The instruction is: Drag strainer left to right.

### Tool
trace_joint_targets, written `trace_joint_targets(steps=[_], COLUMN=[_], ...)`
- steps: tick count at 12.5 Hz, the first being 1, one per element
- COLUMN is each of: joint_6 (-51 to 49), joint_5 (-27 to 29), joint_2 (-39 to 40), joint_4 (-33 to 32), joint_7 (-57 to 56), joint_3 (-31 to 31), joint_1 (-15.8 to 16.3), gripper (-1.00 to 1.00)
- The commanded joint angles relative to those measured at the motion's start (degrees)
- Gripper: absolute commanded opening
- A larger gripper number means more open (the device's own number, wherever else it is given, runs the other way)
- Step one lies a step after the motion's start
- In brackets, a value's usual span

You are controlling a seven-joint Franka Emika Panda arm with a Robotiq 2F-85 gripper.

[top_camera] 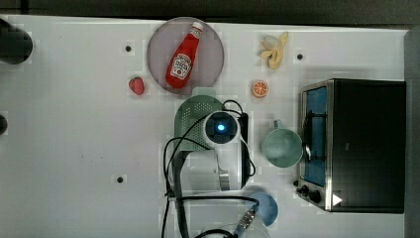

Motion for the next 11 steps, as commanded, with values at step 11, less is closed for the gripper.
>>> trace_joint_targets(steps=[11], joint_6=[-1.31], joint_5=[-0.58], joint_2=[-6.17], joint_4=[0.39], joint_7=[-13.73], joint_3=[-1.08], joint_1=[-1.35], gripper=[1.0])
